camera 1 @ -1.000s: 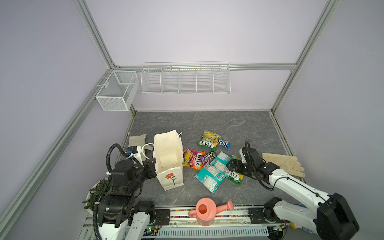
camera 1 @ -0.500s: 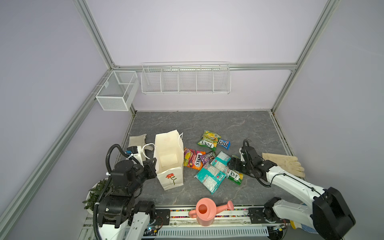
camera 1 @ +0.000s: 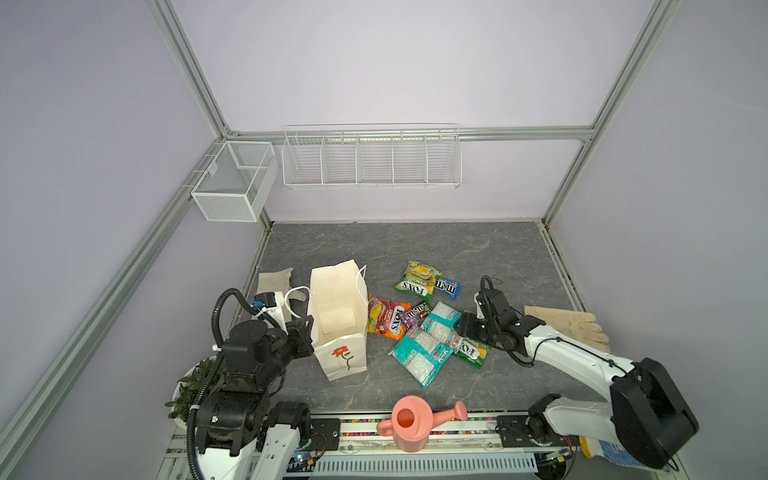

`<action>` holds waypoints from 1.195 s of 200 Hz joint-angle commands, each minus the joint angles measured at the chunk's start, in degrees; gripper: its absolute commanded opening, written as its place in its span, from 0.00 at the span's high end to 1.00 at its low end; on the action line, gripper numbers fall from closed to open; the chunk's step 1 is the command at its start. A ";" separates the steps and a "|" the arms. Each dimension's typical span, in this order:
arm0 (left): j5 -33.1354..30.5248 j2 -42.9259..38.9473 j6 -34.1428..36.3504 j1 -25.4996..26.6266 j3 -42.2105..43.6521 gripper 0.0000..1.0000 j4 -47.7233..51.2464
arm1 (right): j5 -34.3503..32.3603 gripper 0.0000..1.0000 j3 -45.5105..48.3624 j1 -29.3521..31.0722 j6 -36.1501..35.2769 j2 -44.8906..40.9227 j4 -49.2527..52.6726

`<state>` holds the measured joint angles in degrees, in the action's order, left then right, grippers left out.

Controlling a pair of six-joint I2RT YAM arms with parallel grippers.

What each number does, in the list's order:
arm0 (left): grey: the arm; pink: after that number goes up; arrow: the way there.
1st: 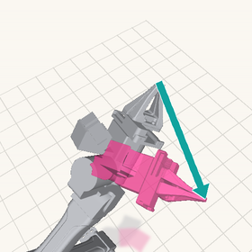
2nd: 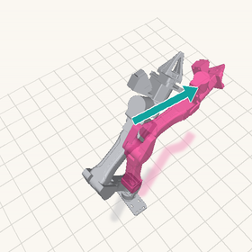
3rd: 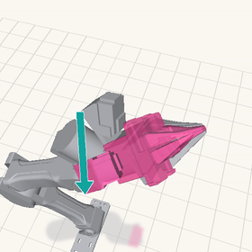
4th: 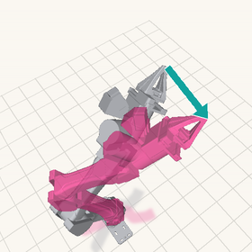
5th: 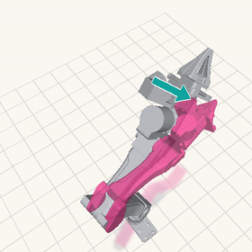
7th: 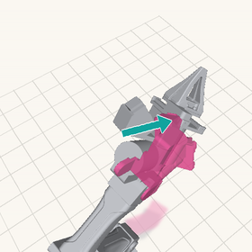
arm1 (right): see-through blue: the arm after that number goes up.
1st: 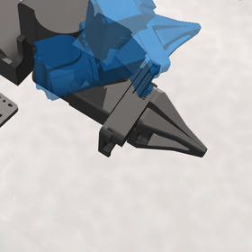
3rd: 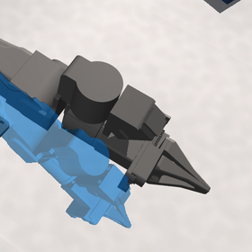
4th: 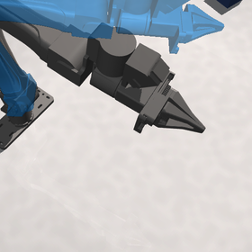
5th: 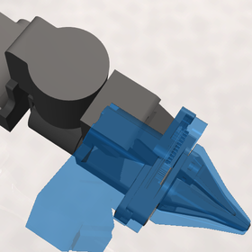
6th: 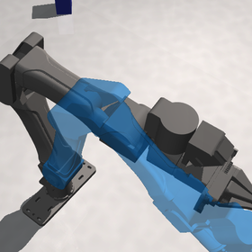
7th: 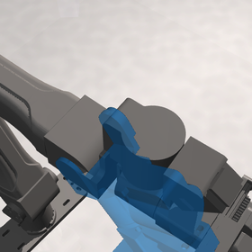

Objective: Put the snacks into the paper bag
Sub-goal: 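Close the right gripper on the teal FOXS snack bag, then lift the teal snack bag with the right gripper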

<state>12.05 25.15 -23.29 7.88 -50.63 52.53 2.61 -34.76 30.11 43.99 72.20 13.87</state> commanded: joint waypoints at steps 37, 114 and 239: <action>0.42 -0.36 1.06 -0.23 0.45 1.00 -0.35 | -0.25 0.62 1.28 1.00 0.64 -2.74 -0.98; 0.18 -0.49 1.01 -0.19 0.53 1.00 -0.33 | -0.83 0.84 -0.04 1.91 -1.01 -6.15 2.03; 0.04 -0.71 0.95 -0.19 0.53 1.00 -0.33 | -1.67 0.94 -3.83 3.77 -3.13 -14.03 5.76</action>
<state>12.03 25.10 -23.29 7.88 -50.61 52.51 2.11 -35.88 33.15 41.89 60.77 18.72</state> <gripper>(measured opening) 0.047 0.066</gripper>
